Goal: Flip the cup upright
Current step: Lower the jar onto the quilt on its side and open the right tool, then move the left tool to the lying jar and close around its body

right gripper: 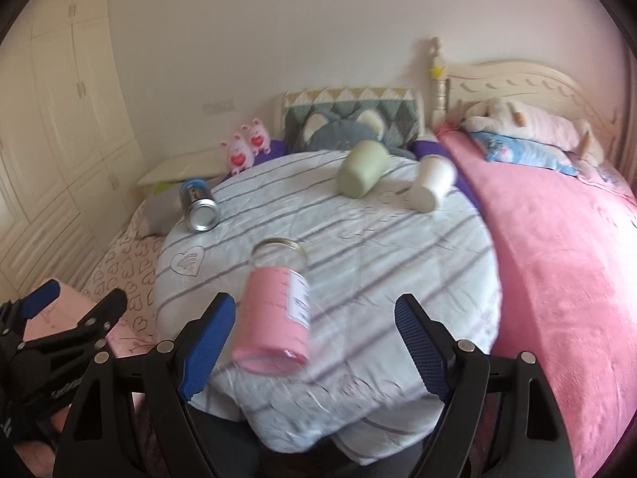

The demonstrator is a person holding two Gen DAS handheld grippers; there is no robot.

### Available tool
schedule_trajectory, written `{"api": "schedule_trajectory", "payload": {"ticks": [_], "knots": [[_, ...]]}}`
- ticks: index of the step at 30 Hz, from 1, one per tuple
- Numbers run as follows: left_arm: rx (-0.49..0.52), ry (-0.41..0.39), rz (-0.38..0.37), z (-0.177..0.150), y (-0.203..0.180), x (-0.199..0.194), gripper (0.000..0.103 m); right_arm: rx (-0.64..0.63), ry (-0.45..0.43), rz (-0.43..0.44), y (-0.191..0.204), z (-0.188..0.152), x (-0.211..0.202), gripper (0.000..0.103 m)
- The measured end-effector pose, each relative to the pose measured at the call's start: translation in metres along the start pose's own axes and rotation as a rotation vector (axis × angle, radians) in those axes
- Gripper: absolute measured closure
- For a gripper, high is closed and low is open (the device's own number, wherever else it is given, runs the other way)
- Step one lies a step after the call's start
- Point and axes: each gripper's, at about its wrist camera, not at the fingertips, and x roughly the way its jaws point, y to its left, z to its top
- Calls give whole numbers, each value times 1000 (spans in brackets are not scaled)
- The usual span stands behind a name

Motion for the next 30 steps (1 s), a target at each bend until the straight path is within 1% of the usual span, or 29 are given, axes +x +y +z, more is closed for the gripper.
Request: {"api": "schedule_trajectory", "payload": {"ticks": [3, 6, 9, 21, 30], "knots": [[4, 22, -31, -9, -15, -2, 0, 19, -14, -35, -14, -13, -13, 19], [12, 38, -53, -16, -26, -5, 0, 49, -1, -33, -24, -20, -12, 19], [33, 40, -58, -18, -34, -8, 0, 61, 16, -27, -29, -24, -7, 19], [32, 39, -61, -19, -34, -11, 0, 59, 21, -1, -26, -29, -7, 19], [41, 51, -91, -15, -43, -9, 0, 75, 19, -17, -33, -29, -7, 19]]}}
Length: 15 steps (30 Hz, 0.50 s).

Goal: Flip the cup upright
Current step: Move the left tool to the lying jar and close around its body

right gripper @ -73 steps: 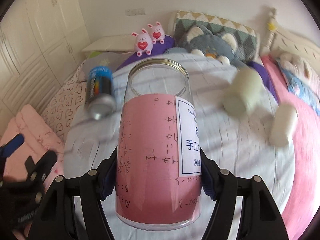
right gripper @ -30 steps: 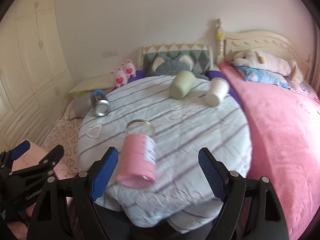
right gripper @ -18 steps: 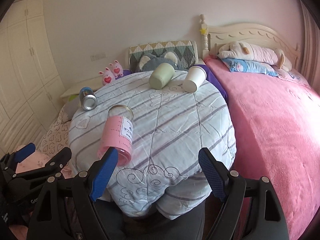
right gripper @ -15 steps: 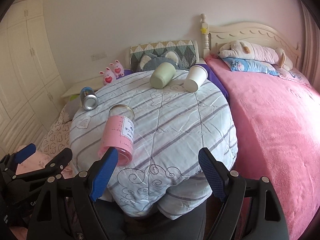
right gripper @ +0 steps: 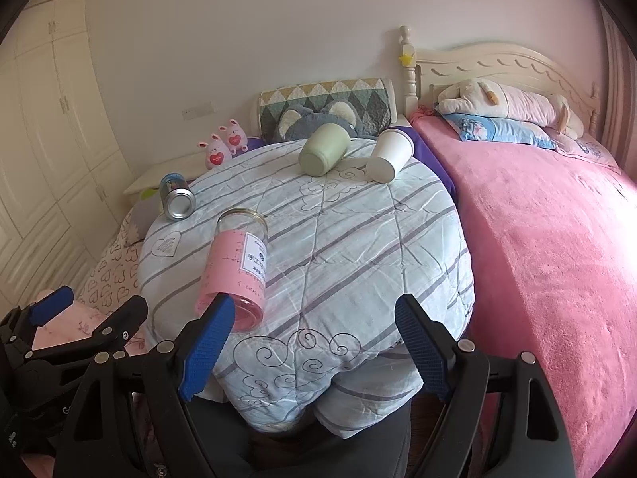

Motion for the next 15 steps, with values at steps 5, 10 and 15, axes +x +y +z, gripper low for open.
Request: {"api": "schedule_trajectory", "payload": {"ticks": [5, 10, 15], "knots": [[-15, 19, -51, 11, -11, 8, 0, 21, -5, -16, -13, 4, -1, 19], [-24, 43, -87, 31, -31, 23, 0, 36, -33, -53, -28, 16, -4, 19], [-19, 67, -96, 43, -51, 40, 0, 63, -44, -67, -47, 24, 1, 19]]}}
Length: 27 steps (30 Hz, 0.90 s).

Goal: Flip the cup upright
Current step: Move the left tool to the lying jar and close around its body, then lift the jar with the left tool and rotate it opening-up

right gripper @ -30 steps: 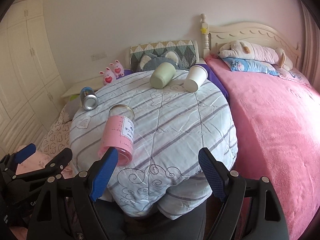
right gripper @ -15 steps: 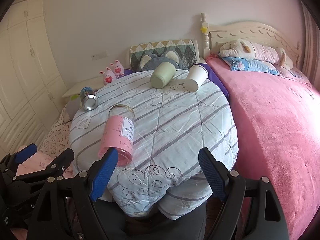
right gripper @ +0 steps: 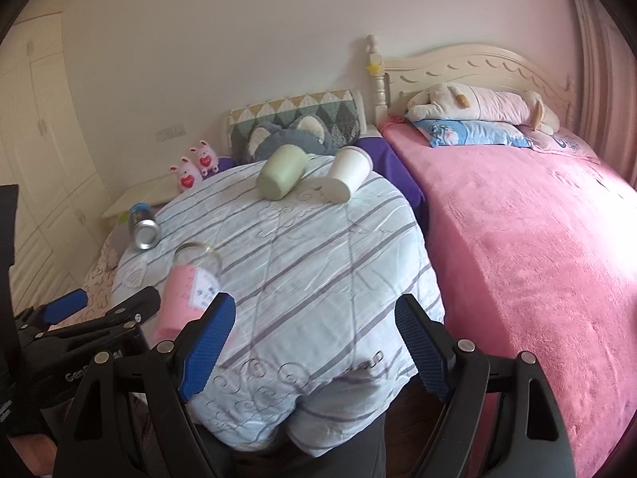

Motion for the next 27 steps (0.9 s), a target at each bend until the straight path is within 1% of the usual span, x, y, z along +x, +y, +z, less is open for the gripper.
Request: {"api": "schedule_trajectory", "payload": {"ticks": [4, 6, 9, 12, 18, 22, 27], "knots": [[-30, 53, -4, 7, -6, 23, 0, 14, 12, 0, -13, 3, 12, 19], [-48, 101, -7, 9, -7, 40, 0, 27, 23, 4, -21, 4, 21, 19], [-67, 181, 7, 10, -6, 65, 0, 50, 53, 16, -32, 4, 39, 19], [-84, 241, 19, 11, -6, 84, 0, 66, 87, 27, -38, 3, 57, 19], [-130, 309, 27, 14, 2, 102, 0, 71, 135, 60, -41, 3, 84, 19], [-149, 338, 36, 21, 9, 113, 0, 64, 155, 83, -37, 4, 95, 19], [-182, 390, 15, 23, 17, 126, 0, 65, 172, 94, -34, 6, 104, 19]]}}
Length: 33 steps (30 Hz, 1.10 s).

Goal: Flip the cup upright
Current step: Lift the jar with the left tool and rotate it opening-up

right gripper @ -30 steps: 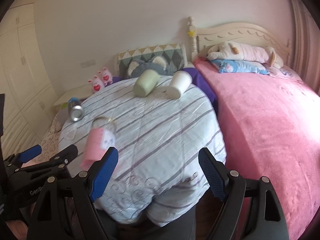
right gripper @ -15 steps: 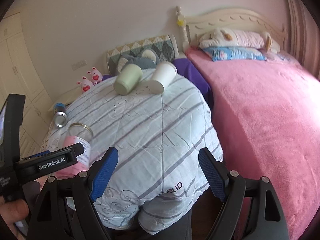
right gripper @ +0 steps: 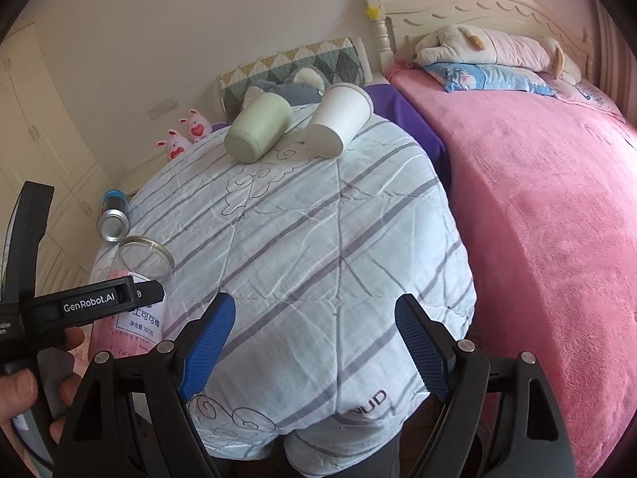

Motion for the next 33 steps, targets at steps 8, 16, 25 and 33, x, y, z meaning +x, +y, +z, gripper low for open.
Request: {"api": "schedule_trajectory", "payload": {"ticks": [8, 16, 25, 33], "knots": [[-33, 40, -78, 6, 5, 10, 28, -2, 16, -7, 2, 3, 4, 19], [4, -26, -115, 6, 2, 3, 29, -3, 14, -11, 5, 3, 2, 19], [113, -562, -22, -2, -8, -50, 30, -5, 5, -24, 10, 1, -5, 19], [187, -702, 29, -2, -13, -14, 31, -2, 20, -55, 11, -12, -8, 19]]}}
